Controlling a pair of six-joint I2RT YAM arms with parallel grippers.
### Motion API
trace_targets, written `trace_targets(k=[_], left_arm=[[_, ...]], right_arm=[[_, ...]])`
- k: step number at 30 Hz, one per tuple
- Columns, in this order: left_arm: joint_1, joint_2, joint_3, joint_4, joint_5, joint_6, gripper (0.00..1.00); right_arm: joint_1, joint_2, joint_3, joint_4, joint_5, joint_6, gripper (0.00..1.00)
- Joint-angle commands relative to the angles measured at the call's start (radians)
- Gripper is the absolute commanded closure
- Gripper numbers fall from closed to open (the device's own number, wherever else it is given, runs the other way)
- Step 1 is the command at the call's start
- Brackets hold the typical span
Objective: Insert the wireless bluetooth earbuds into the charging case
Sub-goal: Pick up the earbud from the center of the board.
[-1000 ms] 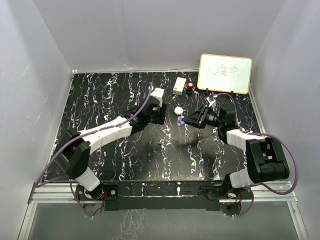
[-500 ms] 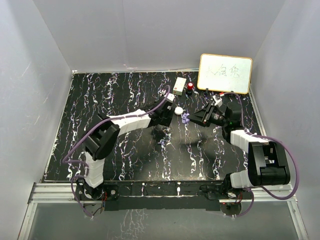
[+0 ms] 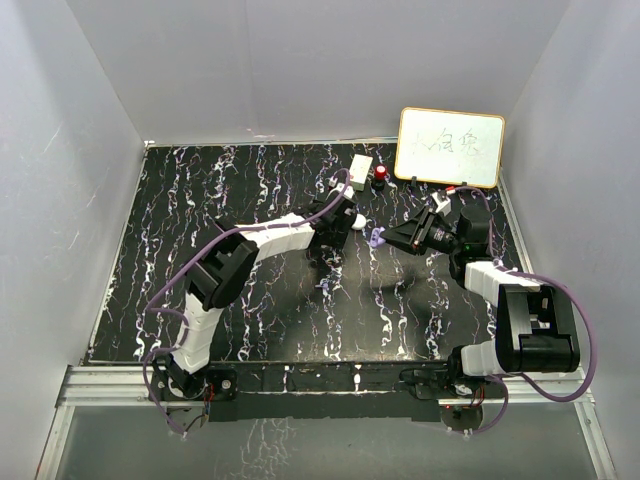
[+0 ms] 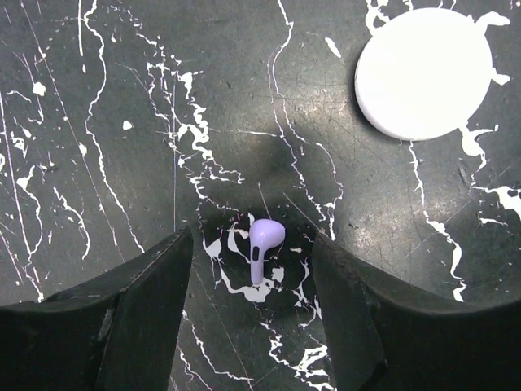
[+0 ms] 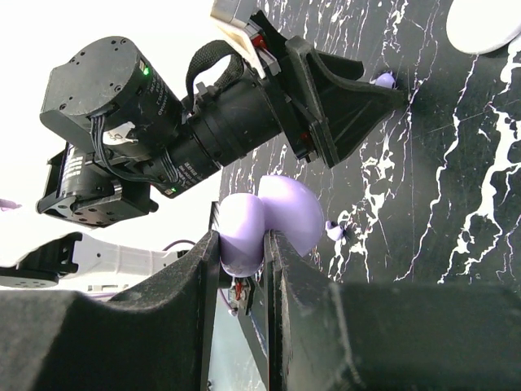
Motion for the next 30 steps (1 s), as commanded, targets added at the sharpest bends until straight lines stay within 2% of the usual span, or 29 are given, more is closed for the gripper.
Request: trace_targets(k=[1, 8, 14, 24, 30], left_arm=[[0.004, -0.003, 0.036, -0.021, -0.016, -0.011, 0.43], [0.018, 0.006, 0.04, -0.023, 0.023, -0.032, 0.56], [0.028, 0.008, 0.032, -0.025, 0.05, -0.044, 0.62], [0.034, 0.026, 0.035, -0.012, 0.089, -0.053, 0.63], [0.034, 0.03, 0.039, -0.015, 0.093, -0.05, 0.68]], right_arm=[[-0.011, -0.028, -0.004, 0.038, -0.026, -0.015, 1.0], [-0.017, -0.028, -0.009, 0.044, -0.032, -0.008, 1.0], [-0.019, -0.03, -0.01, 0.048, -0.032, -0.006, 1.0], [-0.021, -0.03, -0.013, 0.05, -0.033, -0.004, 1.0], [-0.023, -0.028, -0.013, 0.053, -0.035, -0.003, 1.0]])
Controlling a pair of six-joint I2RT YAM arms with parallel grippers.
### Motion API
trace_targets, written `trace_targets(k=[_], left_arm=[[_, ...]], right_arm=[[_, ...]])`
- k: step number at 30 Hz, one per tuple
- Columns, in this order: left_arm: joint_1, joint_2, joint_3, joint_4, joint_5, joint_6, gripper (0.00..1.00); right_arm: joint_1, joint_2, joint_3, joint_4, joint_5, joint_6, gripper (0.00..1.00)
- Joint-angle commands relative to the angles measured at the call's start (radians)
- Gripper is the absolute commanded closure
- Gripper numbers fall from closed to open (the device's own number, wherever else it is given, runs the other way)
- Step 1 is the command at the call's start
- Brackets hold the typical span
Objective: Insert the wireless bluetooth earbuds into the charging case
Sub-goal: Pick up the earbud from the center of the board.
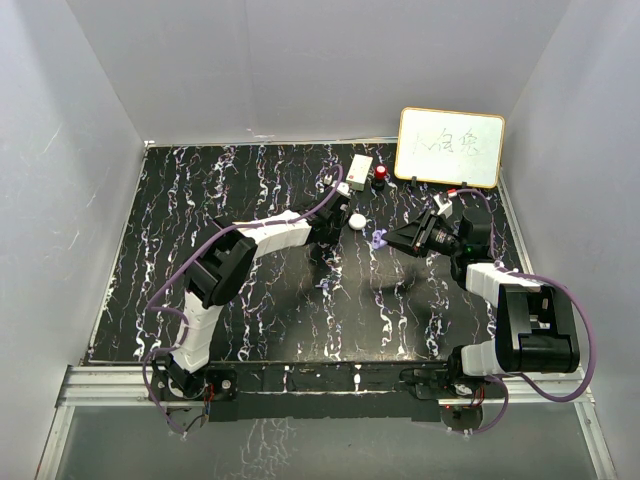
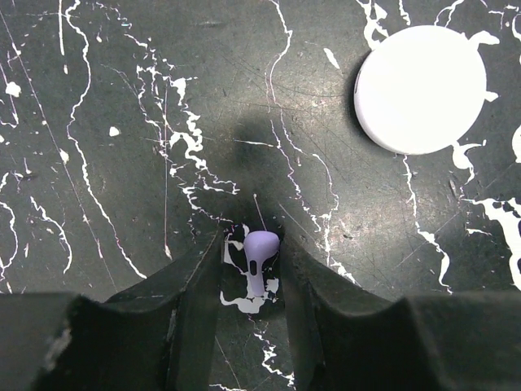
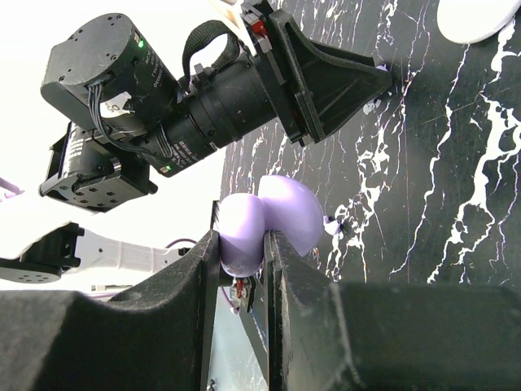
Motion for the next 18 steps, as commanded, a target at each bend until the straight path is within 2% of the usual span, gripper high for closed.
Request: trace_targets(k=[1, 18], left_arm=[[0.003, 0.021, 0.03, -0.025, 0.011, -0.001, 0.69], [0.004, 0.016, 0.005, -0.02, 0.02, -0.007, 0.82]], right_arm=[[-0.005, -0.027, 0.004, 0.051, -0.016, -0.004, 1.0], [-0.006, -0.023, 0.001, 0.056, -0.014, -0.001, 1.0]])
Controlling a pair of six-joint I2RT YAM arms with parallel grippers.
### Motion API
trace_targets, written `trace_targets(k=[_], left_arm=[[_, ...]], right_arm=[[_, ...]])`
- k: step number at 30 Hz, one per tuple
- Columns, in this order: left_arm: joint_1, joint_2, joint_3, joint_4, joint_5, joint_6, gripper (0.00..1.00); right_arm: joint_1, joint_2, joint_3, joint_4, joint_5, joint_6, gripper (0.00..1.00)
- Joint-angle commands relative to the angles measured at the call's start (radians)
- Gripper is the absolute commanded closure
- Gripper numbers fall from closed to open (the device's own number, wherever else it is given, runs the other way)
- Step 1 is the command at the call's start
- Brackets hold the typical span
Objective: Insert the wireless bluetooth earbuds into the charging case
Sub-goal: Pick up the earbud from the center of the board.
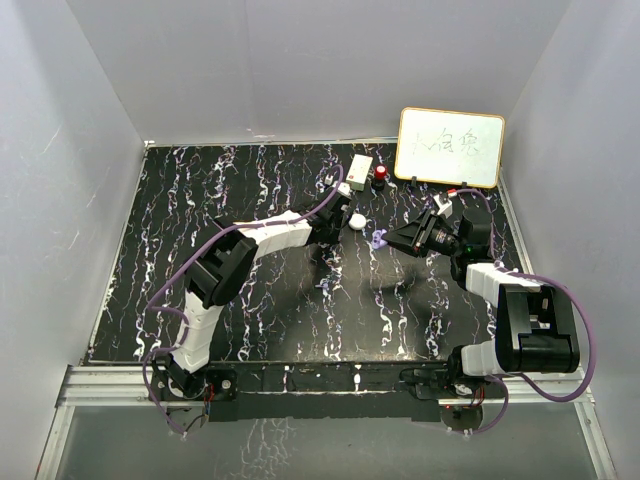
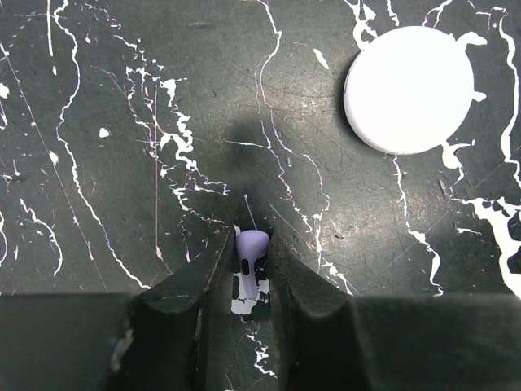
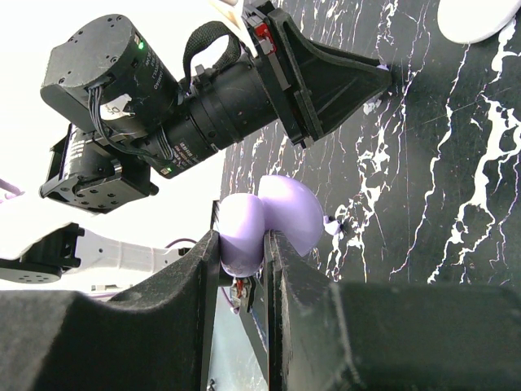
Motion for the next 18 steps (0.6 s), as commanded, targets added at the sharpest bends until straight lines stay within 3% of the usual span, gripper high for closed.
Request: trace_targets(k=[1, 6, 18], left_arm=[[0.003, 0.01, 0.002, -0.026, 0.014, -0.002, 0.83], [0.003, -0.039, -0.025, -0.002, 0.014, 0.003, 0.92], [0.007, -0.341, -0.226, 0.244, 0.097, 0.025, 0.96]], right_arm=[[-0.006, -0.022, 0.0, 0.056, -0.014, -0.001, 1.0], [-0.005, -0.02, -0.003, 0.058, -0.014, -0.002, 1.0], [-0.005, 0.0, -0.001, 0.058, -0.017, -0.002, 1.0]])
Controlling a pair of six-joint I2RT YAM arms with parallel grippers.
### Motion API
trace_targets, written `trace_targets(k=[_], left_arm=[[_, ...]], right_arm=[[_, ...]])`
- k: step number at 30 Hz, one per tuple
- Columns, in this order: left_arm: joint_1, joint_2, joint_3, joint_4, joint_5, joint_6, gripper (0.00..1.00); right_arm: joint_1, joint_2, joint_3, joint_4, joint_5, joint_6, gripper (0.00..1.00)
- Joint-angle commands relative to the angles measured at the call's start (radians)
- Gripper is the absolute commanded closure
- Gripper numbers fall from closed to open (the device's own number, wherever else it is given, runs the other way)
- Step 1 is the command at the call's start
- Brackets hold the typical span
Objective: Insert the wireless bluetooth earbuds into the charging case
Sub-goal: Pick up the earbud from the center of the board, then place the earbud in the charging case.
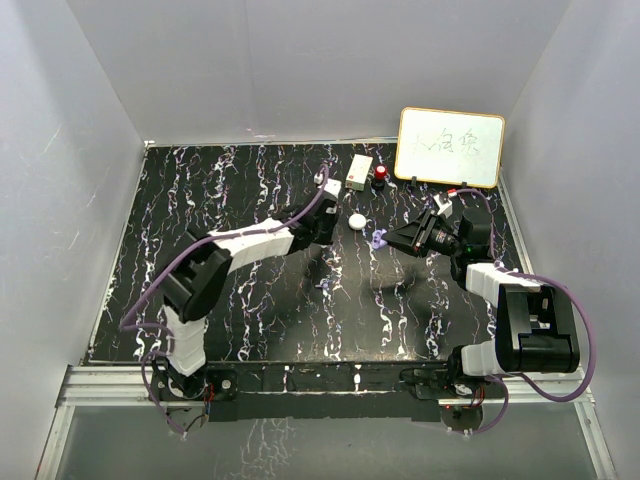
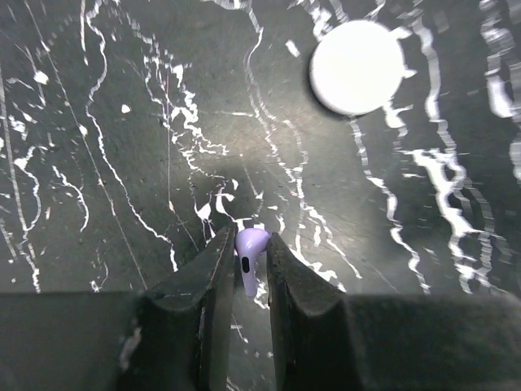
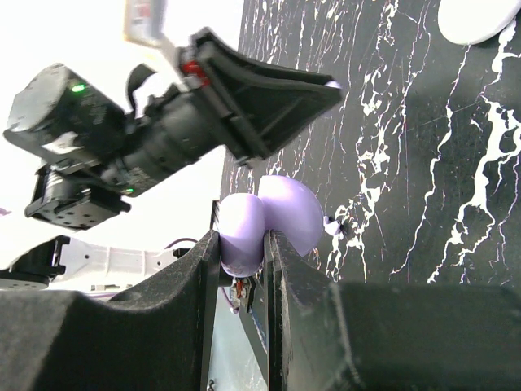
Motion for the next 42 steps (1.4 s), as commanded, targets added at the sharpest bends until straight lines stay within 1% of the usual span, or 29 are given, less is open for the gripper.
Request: trace_targets(k=[1, 6, 12, 22, 27, 32, 39, 42], left_arm=[[0.008, -0.193, -0.058, 0.147, 0.056, 0.01, 0.97], [0.018, -0.279, -0.156, 0.279, 0.134, -0.01, 0.99], [0.023, -0.349, -0.269, 0.475, 0.231, -0.032, 1.0], [0.025, -0.416, -0.385, 0.709, 0.325, -0.048, 1.0], [0.025, -0.448, -0.431, 0.812, 0.365, -0.049, 1.0], [0.025, -0.48, -0.494, 0.947, 0.398, -0.049, 1.0], [0.025, -0.504, -0.576, 1.065, 0.404, -0.053, 1.0], [0.025, -0.499, -0.612, 1.139, 0.411, -0.049, 1.0]], right_arm=[[-0.006, 0.005, 0.001, 0.054, -0.019, -0.001, 1.0], [-0.004, 0.038, 0.012, 0.049, -0.033, 0.012, 1.0], [0.001, 0.069, 0.032, 0.051, -0.052, 0.041, 1.0], [0.052, 0.113, 0.063, 0.106, -0.053, 0.123, 1.0], [0.104, 0.138, 0.075, 0.126, -0.048, 0.155, 1.0], [0.135, 0.163, 0.083, 0.199, -0.049, 0.225, 1.0], [0.164, 0.191, 0.075, 0.298, -0.041, 0.308, 1.0], [0.18, 0.218, 0.066, 0.396, -0.037, 0.381, 1.0]])
